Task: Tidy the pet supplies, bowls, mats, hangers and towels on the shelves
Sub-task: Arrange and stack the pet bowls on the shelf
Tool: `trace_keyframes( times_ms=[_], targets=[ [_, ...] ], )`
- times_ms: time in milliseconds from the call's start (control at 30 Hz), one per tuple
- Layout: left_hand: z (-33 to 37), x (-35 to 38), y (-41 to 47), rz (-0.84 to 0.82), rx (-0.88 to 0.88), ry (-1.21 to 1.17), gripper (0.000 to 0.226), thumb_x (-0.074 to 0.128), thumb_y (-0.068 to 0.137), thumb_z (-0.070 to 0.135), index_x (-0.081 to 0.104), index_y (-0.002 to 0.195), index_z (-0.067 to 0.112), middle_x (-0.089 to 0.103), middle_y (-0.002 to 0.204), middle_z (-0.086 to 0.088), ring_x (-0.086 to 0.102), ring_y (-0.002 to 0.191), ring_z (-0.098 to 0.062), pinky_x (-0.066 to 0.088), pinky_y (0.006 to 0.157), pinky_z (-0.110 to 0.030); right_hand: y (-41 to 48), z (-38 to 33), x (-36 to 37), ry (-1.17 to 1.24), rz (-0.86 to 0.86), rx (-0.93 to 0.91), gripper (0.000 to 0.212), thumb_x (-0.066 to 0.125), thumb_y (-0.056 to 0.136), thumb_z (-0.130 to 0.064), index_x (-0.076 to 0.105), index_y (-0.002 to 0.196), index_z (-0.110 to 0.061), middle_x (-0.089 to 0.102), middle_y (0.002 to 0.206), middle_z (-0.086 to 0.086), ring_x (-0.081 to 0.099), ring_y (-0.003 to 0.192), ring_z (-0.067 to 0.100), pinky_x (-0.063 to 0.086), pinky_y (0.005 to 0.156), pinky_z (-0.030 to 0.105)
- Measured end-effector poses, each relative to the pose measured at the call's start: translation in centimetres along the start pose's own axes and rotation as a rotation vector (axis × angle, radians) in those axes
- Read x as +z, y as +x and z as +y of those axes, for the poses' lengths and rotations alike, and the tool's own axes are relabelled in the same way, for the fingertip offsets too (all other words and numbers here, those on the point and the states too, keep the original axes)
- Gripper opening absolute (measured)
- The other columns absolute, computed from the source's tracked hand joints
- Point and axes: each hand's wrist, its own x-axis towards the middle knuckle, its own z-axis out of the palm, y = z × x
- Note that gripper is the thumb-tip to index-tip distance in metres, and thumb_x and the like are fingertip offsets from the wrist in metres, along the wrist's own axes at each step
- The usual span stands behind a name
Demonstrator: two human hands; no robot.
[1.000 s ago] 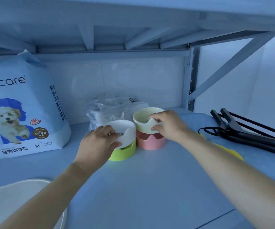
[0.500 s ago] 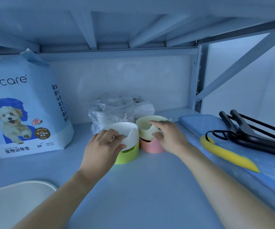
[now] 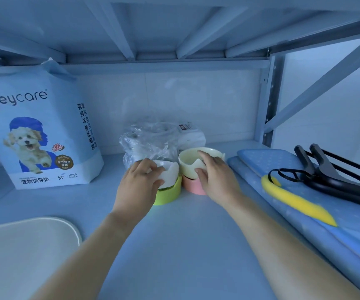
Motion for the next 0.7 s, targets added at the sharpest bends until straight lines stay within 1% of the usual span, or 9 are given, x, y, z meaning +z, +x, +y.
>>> trace_keyframes(
  times_ms=[100, 233, 333, 400, 433, 500, 600, 667, 700],
  targets=[
    [0.7, 0.3, 0.0, -0.051, -0.015, 0.014, 0.027, 0.066, 0.083, 0.01, 0.068, 0.109, 0.014, 0.056, 0.104, -0.005, 0.052, 0.1, -0.027, 0.045, 0.077, -0.032, -0.2, -0.8, 0.3, 0.006, 0.015, -0.007, 0.047, 0.051, 0.091, -0.025, 0.041, 0.135, -0.017, 0.052, 0.129, 0.003, 0.045, 0.121, 0.023, 0.042, 0.092, 0.043],
    [0.9, -0.3, -0.6, 0.032, -0.043, -0.048, 0.023, 0.072, 0.078, 0.007, 0.071, 0.1, 0.011, 0.059, 0.094, -0.009, 0.057, 0.088, -0.031, 0.05, 0.06, -0.033, -0.6, -2.7, 0.6, -0.005, 0.076, -0.088, 0.044, 0.055, 0.087, -0.03, 0.047, 0.13, -0.024, 0.047, 0.133, -0.009, 0.039, 0.126, 0.012, 0.033, 0.097, 0.054],
    [0.9, -0.3, -1.0, 0.058, 0.006, -0.022, 0.022, 0.077, 0.073, 0.007, 0.073, 0.095, 0.011, 0.06, 0.087, -0.008, 0.059, 0.08, -0.03, 0.049, 0.052, -0.031, -0.7, -3.3, 0.7, -0.035, 0.142, -0.262, 0.044, 0.064, 0.082, -0.017, 0.055, 0.124, -0.014, 0.058, 0.124, 0.0, 0.05, 0.117, 0.019, 0.025, 0.098, 0.031],
    [0.6, -0.3, -1.2, 0.075, 0.023, -0.019, 0.022, 0.077, 0.073, 0.007, 0.073, 0.093, 0.012, 0.061, 0.086, -0.007, 0.06, 0.078, -0.029, 0.049, 0.052, -0.03, -0.8, -3.7, 0.3, -0.033, 0.137, -0.29, 0.044, 0.064, 0.083, -0.017, 0.055, 0.127, -0.015, 0.06, 0.123, -0.001, 0.043, 0.116, 0.011, 0.001, 0.102, 0.016],
    [0.4, -0.3, -1.3, 0.083, 0.033, -0.018, 0.021, 0.077, 0.073, 0.008, 0.073, 0.093, 0.013, 0.061, 0.086, -0.006, 0.06, 0.077, -0.029, 0.049, 0.052, -0.03, -0.9, -3.8, 0.2, -0.028, 0.151, -0.304, 0.044, 0.064, 0.083, -0.019, 0.056, 0.126, -0.018, 0.061, 0.121, -0.003, 0.038, 0.113, 0.007, -0.01, 0.097, 0.009],
    [0.0, -0.2, -1.5, 0.097, 0.043, -0.021, 0.021, 0.077, 0.074, 0.009, 0.073, 0.094, 0.014, 0.061, 0.086, -0.005, 0.059, 0.077, -0.028, 0.05, 0.053, -0.03, -1.0, -4.1, -0.2, -0.024, 0.147, -0.306, 0.039, 0.064, 0.084, -0.024, 0.057, 0.123, -0.023, 0.062, 0.117, -0.008, 0.04, 0.112, 0.006, -0.016, 0.088, 0.008],
    [-0.3, -0.1, -1.6, 0.117, 0.045, -0.014, 0.021, 0.076, 0.075, 0.012, 0.073, 0.096, 0.016, 0.061, 0.088, -0.004, 0.059, 0.078, -0.027, 0.05, 0.052, -0.031, -1.3, -4.7, -0.6, -0.068, 0.127, -0.29, 0.03, 0.064, 0.085, -0.031, 0.06, 0.114, -0.027, 0.066, 0.107, -0.01, 0.051, 0.108, 0.014, -0.012, 0.081, 0.014],
    [-0.5, 0.1, -1.6, 0.123, 0.056, -0.009, 0.021, 0.076, 0.076, 0.013, 0.073, 0.097, 0.016, 0.061, 0.09, -0.004, 0.059, 0.08, -0.026, 0.05, 0.053, -0.03, -1.5, -5.0, -0.9, -0.1, 0.14, -0.281, 0.024, 0.068, 0.081, -0.032, 0.063, 0.105, -0.027, 0.068, 0.096, -0.01, 0.055, 0.099, 0.015, -0.012, 0.075, 0.003],
    [-0.6, 0.1, -1.6, 0.123, 0.063, -0.004, 0.022, 0.076, 0.076, 0.014, 0.072, 0.097, 0.017, 0.061, 0.092, -0.004, 0.059, 0.08, -0.026, 0.05, 0.055, -0.029, -1.6, -5.2, -1.0, -0.104, 0.152, -0.273, 0.023, 0.072, 0.077, -0.031, 0.065, 0.099, -0.026, 0.069, 0.089, -0.011, 0.055, 0.093, 0.014, -0.019, 0.075, -0.002]
  ],
)
